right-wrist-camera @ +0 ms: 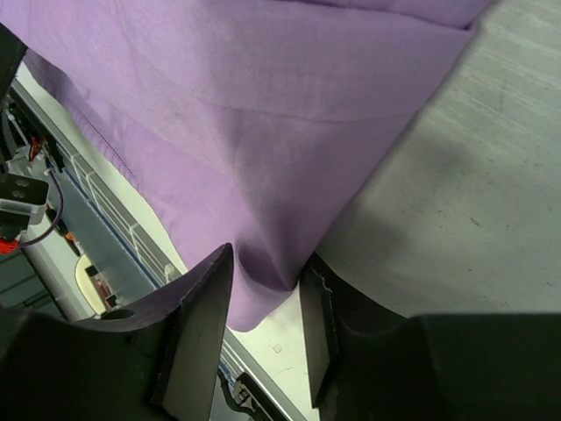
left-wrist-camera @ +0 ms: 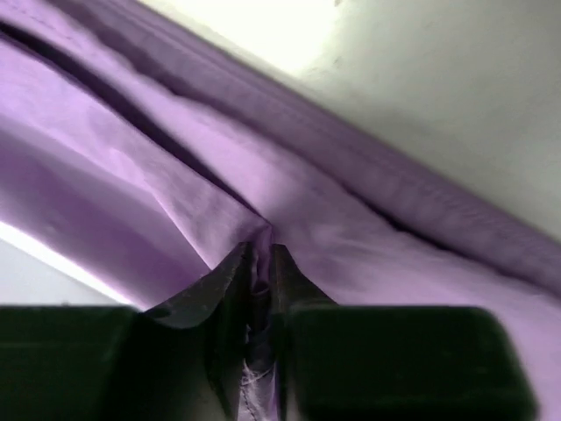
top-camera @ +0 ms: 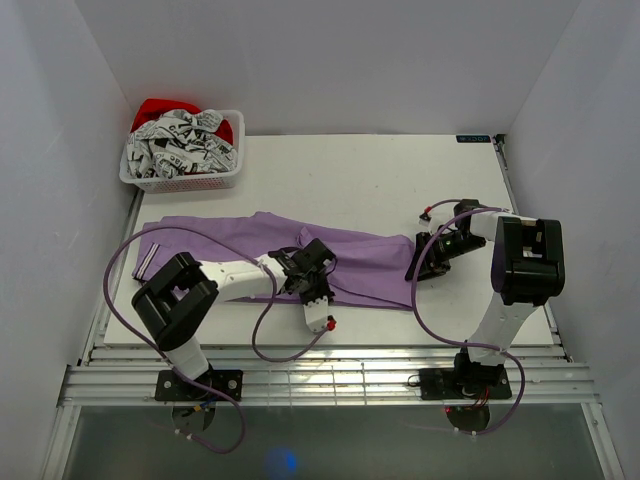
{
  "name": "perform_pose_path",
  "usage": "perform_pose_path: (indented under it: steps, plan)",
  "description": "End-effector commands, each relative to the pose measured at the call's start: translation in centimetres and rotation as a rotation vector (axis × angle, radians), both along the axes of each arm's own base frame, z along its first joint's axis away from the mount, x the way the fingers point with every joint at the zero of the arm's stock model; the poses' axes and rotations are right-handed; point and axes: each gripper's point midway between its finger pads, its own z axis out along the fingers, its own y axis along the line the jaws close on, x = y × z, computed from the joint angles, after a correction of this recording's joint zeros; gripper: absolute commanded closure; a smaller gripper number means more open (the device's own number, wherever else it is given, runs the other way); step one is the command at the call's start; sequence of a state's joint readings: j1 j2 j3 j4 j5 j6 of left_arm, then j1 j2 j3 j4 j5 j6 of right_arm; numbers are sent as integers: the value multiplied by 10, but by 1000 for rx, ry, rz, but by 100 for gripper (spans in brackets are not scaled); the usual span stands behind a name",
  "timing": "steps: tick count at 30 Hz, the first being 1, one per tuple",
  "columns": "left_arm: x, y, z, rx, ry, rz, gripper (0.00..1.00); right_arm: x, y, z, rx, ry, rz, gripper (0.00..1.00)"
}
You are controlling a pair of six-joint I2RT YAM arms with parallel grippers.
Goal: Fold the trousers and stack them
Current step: Fold the trousers
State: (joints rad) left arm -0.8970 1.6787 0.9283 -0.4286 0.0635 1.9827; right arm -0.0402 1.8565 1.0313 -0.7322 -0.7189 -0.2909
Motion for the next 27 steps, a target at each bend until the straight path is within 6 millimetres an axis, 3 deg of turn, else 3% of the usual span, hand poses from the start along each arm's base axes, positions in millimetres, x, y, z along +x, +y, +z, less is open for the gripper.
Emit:
perform_pose_path:
  steps: [1,5,10,14,17,21,22,25,27]
  plan:
    - [15,-28,37,-102,-109,-84,77,-9,-22,-32,-139,17,42,57]
    - [7,-36,60,-158,-4,-24,100,-7,-24,-30,-146,1,40,67]
    - [-18,-30,77,-191,184,84,100,-7,-27,-30,-159,-2,34,73]
    - [-41,-13,82,-175,321,159,100,-7,-29,-31,-168,0,31,83]
    - [-63,0,72,-147,408,195,100,-7,-30,-31,-175,0,30,92]
    - [-87,19,53,-88,539,292,100,-7,-32,-29,-181,0,33,92]
    - [-89,23,48,-81,562,322,97,-8,-32,-29,-181,2,37,92]
    - [-95,28,33,-83,661,460,67,-10,-32,-30,-183,7,46,92]
    - [-91,21,39,-134,713,527,31,-11,-32,-30,-177,14,53,92]
